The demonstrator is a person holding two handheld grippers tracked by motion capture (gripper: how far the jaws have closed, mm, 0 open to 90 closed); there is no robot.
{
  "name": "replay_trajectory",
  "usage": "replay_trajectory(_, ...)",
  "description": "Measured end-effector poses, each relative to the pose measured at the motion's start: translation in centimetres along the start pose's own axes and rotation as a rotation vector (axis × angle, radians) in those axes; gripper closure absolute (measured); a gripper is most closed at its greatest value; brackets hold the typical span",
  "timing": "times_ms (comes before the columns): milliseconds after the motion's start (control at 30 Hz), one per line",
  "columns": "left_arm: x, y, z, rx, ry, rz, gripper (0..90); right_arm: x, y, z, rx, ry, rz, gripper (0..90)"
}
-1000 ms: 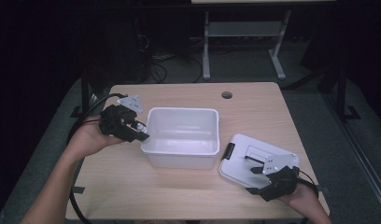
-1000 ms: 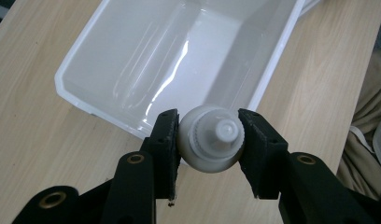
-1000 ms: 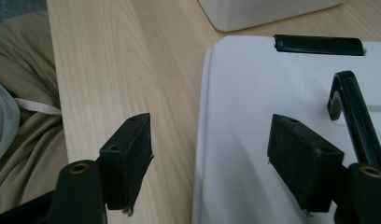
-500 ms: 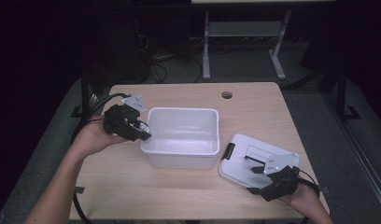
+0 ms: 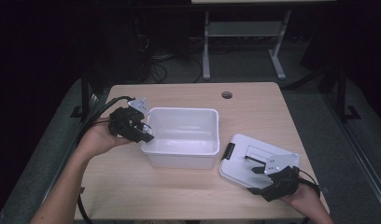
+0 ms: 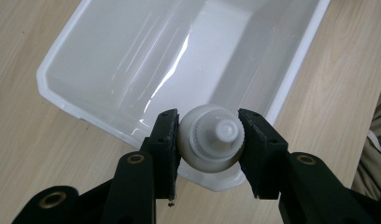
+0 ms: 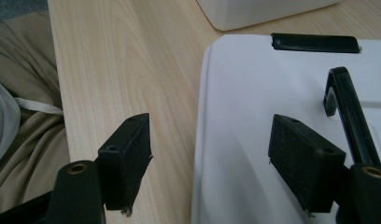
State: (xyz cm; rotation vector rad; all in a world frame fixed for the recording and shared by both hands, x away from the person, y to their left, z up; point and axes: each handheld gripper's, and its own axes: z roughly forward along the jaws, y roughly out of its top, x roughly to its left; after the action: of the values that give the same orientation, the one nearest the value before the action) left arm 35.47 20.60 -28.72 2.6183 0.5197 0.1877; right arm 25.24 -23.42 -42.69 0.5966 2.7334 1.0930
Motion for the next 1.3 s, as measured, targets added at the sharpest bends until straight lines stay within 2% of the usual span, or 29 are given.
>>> replay_trajectory(67, 0.0, 0.0, 0.2, 0.013, 0.007, 0.006, 59.5, 0.0, 0.0, 0.0, 0.000, 0.000, -0.001, 29.2)
replay_trajectory(267, 0.0, 0.3, 0.7, 0.010, 0.011, 0.009, 59.5, 0.0, 0.0, 0.0, 0.001, 0.002, 0.002, 29.2)
replay_trajectory(533, 0.1, 0.2, 1.8, 0.025, -0.012, 0.004, 59.5, 0.0, -0.1, 0.0, 0.003, 0.004, 0.004, 29.1)
replay_trajectory(800, 0.2, 0.0, 2.4, 0.017, -0.009, 0.005, 59.5, 0.0, -0.1, 0.1, 0.004, 0.007, 0.004, 29.1)
replay_trajectory(900, 0.2, -0.1, 2.7, 0.012, -0.020, -0.004, 59.5, 0.0, -0.1, 0.1, 0.003, 0.007, 0.003, 29.1)
replay_trajectory(1300, 0.4, -0.6, 3.9, 0.024, -0.022, -0.014, 59.5, 0.0, -0.1, 0.3, 0.010, 0.013, 0.002, 29.0)
